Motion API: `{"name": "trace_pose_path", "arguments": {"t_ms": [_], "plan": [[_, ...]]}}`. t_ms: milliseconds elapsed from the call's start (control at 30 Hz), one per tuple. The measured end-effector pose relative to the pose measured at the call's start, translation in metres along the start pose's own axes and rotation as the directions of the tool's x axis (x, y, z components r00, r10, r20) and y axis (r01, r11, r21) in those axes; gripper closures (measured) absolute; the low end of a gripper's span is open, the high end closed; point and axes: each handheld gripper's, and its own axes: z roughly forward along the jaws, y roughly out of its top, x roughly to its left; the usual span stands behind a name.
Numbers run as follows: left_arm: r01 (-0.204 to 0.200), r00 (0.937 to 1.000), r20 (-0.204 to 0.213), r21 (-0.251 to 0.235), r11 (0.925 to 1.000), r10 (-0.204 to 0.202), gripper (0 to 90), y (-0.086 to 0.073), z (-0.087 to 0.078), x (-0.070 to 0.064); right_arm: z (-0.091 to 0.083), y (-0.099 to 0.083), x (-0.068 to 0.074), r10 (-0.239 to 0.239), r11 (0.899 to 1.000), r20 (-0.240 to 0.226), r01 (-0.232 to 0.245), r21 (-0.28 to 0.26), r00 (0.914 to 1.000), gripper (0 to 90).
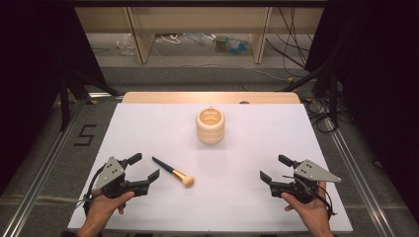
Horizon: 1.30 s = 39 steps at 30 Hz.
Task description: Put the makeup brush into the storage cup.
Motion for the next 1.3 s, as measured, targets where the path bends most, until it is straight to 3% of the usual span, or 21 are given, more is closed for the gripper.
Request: {"name": "trace_pose_path", "arguments": {"t_ms": [67,167,233,400,533,733,767,800,933,1033,1067,1233,1267,1300], "plan": [[-0.019,0.9998,0.001,0.018,0.9997,0.019,16.2,0.000,0.001,0.001,0.000,0.000,0.000,0.001,1.000,0.001,-0.001,-0.001,1.0000,15.9],[-0.009,0.9999,0.004,0.028,0.9996,0.009,16.8,-0.001,0.003,0.001,0.000,0.000,0.000,0.002,1.000,-0.003,-0.002,0.005,1.0000,15.9],[-0.024,0.9997,0.006,0.032,0.9992,0.024,16.8,-0.001,0.004,0.003,0.000,0.000,0.000,0.001,1.000,-0.004,-0.001,0.005,1.0000,15.9],[0.006,0.9998,0.018,0.042,0.9991,-0.007,16.8,-0.001,0.005,0.003,0.000,0.000,0.000,0.000,1.000,-0.010,0.000,0.010,1.0000,16.0],[-0.010,0.9993,0.036,0.068,0.9976,0.008,17.4,0.000,0.006,0.003,0.001,-0.001,0.000,0.002,1.000,-0.002,-0.002,0.000,1.0000,16.0],[0.013,0.9977,0.065,0.099,0.9950,-0.019,17.9,0.003,0.011,0.004,0.000,-0.001,0.000,0.005,1.000,-0.005,-0.005,-0.001,1.0000,16.0],[-0.004,0.9982,0.060,0.112,0.9937,-0.002,18.0,0.004,0.011,0.005,0.000,0.000,0.001,0.006,1.000,-0.006,-0.006,-0.002,1.0000,16.1],[0.003,0.9982,0.059,0.126,0.9920,-0.011,18.4,0.005,0.012,0.006,0.000,0.000,0.001,0.005,1.000,-0.006,-0.005,-0.002,1.0000,16.1],[-0.018,0.9978,0.065,0.200,0.9797,0.005,18.8,0.007,0.017,0.008,0.000,0.000,0.000,0.003,1.000,-0.011,-0.003,0.006,0.9999,16.1],[-0.083,0.9938,0.091,0.234,0.9687,0.063,20.5,0.010,0.020,0.010,0.000,0.000,0.000,0.003,1.000,-0.012,-0.003,0.006,0.9999,16.2],[-0.085,0.9933,0.098,0.251,0.9643,0.062,21.6,0.011,0.022,0.009,0.000,0.000,0.000,0.003,1.000,-0.016,-0.002,0.007,0.9999,16.1],[-0.141,0.9840,0.151,0.334,0.9320,0.094,21.8,0.018,0.030,0.010,0.001,-0.001,0.000,0.002,1.000,-0.024,-0.002,0.002,0.9997,16.2],[-0.170,0.9783,0.174,0.359,0.9176,0.113,21.9,0.020,0.032,0.012,0.001,-0.001,0.000,0.004,1.000,-0.015,-0.004,-0.004,0.9999,16.2],[-0.169,0.9769,0.187,0.381,0.9089,0.103,21.8,0.021,0.035,0.013,0.000,-0.001,0.000,0.004,1.000,-0.011,-0.004,0.009,0.9999,16.2]]}}
